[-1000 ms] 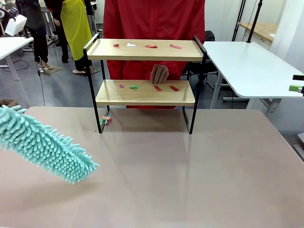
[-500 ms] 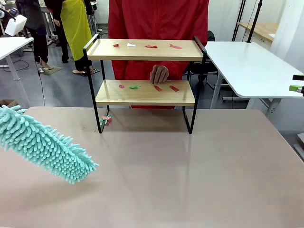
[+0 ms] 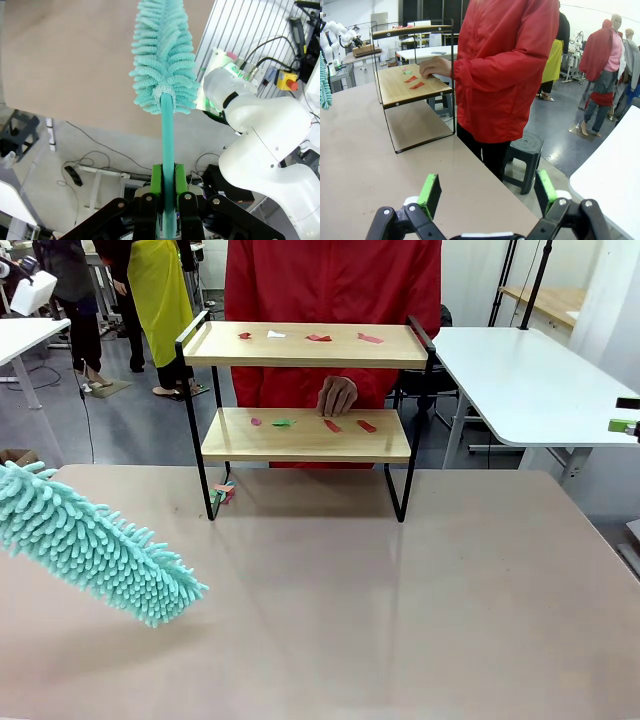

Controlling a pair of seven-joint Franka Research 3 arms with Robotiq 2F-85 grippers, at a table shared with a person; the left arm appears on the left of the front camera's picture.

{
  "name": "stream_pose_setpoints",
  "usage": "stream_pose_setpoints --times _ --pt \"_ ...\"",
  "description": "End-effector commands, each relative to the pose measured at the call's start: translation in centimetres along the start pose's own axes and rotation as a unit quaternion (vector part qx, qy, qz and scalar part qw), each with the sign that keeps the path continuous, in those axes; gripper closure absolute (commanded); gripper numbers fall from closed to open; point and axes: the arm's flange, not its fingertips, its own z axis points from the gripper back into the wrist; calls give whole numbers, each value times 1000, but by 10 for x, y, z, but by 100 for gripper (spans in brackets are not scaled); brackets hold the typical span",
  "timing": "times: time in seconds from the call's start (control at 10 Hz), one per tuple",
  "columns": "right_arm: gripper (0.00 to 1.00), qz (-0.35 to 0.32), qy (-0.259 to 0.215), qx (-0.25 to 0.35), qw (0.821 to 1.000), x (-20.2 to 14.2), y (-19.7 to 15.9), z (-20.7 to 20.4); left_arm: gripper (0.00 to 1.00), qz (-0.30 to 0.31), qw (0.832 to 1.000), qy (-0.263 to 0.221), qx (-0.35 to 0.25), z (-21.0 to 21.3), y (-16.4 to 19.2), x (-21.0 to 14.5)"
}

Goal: Clean the shelf.
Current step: Clean the specific section of the Shelf indicated by the human with the Duster.

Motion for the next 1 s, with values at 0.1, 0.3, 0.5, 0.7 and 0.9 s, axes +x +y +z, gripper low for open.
stream_pose_setpoints --times 0.1,0.3,0.5,0.7,0.9 --pt "0 -4 6 -1 1000 6 0 -1 87 -41 993 -101 47 -15 5 -5" --pt "0 -4 6 -1 1000 6 0 -1 87 -67 980 -167 86 -32 5 -6" --pt "0 -4 6 -1 1000 6 0 -1 87 -113 955 -245 124 -53 15 4" --pt "0 -4 6 -1 1000 6 0 -1 87 -122 932 -305 153 -65 33 21" --pt "0 -4 6 -1 1000 6 0 -1 87 -117 898 -372 201 -68 55 51"
